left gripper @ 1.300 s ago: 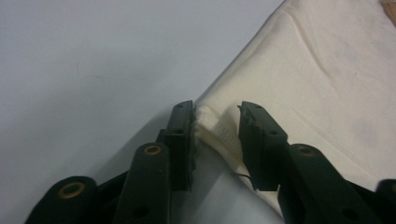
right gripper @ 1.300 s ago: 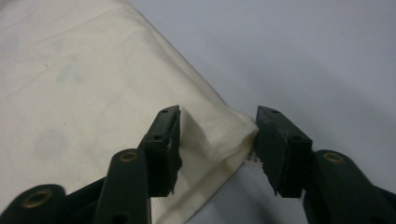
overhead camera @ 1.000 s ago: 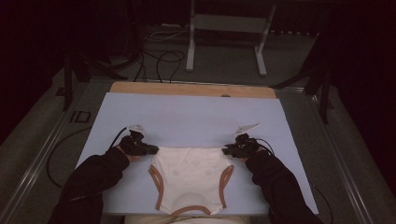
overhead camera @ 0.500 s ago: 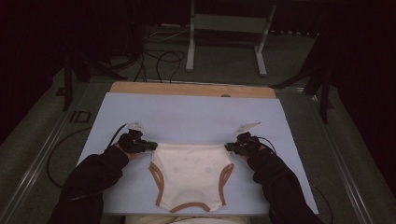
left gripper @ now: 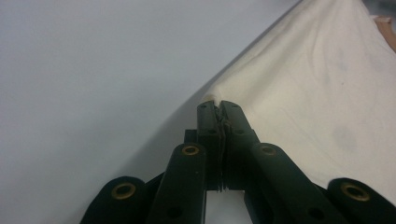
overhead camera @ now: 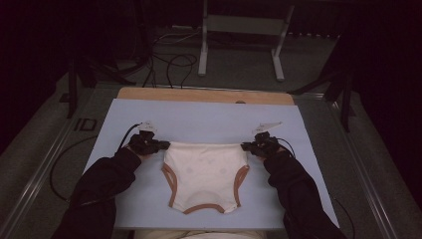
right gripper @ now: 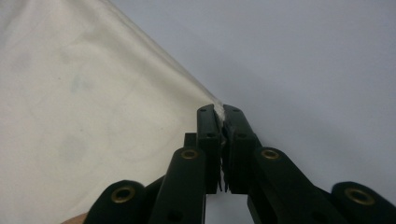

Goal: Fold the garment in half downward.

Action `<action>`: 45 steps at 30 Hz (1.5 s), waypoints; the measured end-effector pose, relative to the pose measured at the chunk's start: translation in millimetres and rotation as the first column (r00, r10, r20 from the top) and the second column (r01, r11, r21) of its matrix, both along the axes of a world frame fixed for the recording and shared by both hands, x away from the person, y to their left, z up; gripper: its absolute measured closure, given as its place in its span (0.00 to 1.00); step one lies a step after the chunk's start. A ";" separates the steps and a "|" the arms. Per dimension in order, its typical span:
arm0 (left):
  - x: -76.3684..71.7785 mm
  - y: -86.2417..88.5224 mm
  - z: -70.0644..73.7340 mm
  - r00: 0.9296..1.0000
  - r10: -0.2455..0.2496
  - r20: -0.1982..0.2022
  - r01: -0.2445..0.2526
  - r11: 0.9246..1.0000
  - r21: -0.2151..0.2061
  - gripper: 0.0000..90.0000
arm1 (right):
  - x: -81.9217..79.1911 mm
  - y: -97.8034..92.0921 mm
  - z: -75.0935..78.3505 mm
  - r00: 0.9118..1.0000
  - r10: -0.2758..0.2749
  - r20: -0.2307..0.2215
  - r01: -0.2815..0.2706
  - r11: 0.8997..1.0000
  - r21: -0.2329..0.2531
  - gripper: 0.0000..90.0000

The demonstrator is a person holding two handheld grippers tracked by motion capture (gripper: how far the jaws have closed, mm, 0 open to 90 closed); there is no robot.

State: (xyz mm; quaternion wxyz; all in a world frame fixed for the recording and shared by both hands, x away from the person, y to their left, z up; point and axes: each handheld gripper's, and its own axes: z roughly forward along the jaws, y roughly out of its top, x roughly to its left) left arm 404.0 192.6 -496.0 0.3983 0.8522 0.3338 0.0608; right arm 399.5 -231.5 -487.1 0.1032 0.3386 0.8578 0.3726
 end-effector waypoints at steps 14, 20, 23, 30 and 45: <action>29.0 -14.7 -0.6 0.996 0.076 0.036 -0.078 0.997 0.029 0.98 | 34.5 -2.7 0.1 0.997 -0.083 -0.009 0.083 0.997 0.004 0.97; 41.8 -20.0 -8.2 0.993 0.114 0.039 -0.116 0.992 0.042 0.98 | 48.5 -0.7 -3.2 0.993 -0.117 -0.012 0.116 0.993 -0.007 0.97; 45.3 -21.4 -11.1 0.992 0.121 0.035 -0.123 0.991 0.051 0.98 | 54.2 -0.1 -5.8 0.992 -0.126 -0.015 0.126 0.992 -0.013 0.97; 53.1 -27.0 -17.9 0.989 0.147 0.029 -0.148 0.987 0.069 0.98 | 62.1 1.1 -11.1 0.989 -0.144 -0.028 0.143 0.989 -0.027 0.97; 64.5 -33.8 -22.1 0.984 0.180 0.004 -0.179 0.977 0.115 0.98 | 72.3 2.9 -23.4 0.985 -0.170 -0.037 0.168 0.985 -0.036 0.96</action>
